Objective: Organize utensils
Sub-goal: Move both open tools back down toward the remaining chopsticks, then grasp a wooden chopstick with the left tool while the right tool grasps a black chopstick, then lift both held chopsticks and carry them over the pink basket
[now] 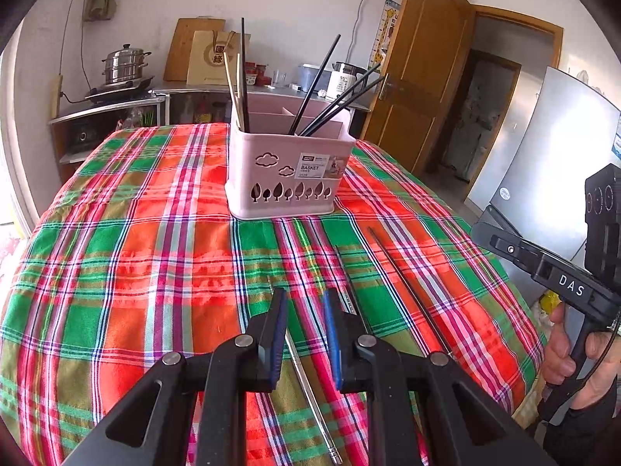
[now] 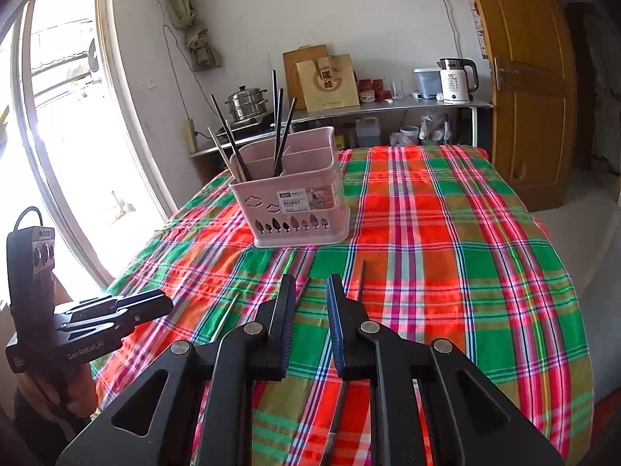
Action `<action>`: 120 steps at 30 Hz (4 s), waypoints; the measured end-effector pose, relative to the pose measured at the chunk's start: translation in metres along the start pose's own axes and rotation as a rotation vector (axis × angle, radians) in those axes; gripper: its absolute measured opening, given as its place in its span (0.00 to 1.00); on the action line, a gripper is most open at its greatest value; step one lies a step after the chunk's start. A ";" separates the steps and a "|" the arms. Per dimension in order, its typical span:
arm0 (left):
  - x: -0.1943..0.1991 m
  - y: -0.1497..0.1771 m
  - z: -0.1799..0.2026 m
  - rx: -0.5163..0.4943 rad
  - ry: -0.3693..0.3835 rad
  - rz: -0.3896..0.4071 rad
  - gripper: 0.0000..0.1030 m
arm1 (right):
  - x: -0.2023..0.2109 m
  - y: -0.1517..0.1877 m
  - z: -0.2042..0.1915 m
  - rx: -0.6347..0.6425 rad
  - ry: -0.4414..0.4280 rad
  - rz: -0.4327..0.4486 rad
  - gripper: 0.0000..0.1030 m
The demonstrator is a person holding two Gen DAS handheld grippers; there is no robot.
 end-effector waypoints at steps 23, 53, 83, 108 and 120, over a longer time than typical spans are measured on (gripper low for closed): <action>-0.132 -0.002 0.046 -0.055 0.058 -0.263 0.18 | -0.063 0.034 0.040 -0.005 0.035 -0.177 0.16; -0.158 -0.023 0.016 -0.026 -0.057 -0.274 0.11 | -0.119 0.031 0.039 0.064 0.083 -0.294 0.16; -0.029 -0.120 0.055 -0.056 0.070 0.026 0.04 | -0.008 -0.073 0.004 0.082 0.027 0.041 0.05; 0.031 -0.147 0.050 -0.108 0.052 0.103 0.04 | 0.031 -0.102 -0.018 0.127 -0.019 0.134 0.05; 0.060 -0.213 0.020 -0.092 0.001 0.166 0.04 | 0.019 -0.159 -0.049 0.140 -0.088 0.196 0.05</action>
Point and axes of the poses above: each gripper's, at about its wrist camera, not at the fingertips, and x roughly against the way its jaws point, z to its right, y to its underside, the point moved 9 cm from there along -x, roughly the way its jaws point, and after that the axes turned 1 degree about x, right-handed, at the moved point
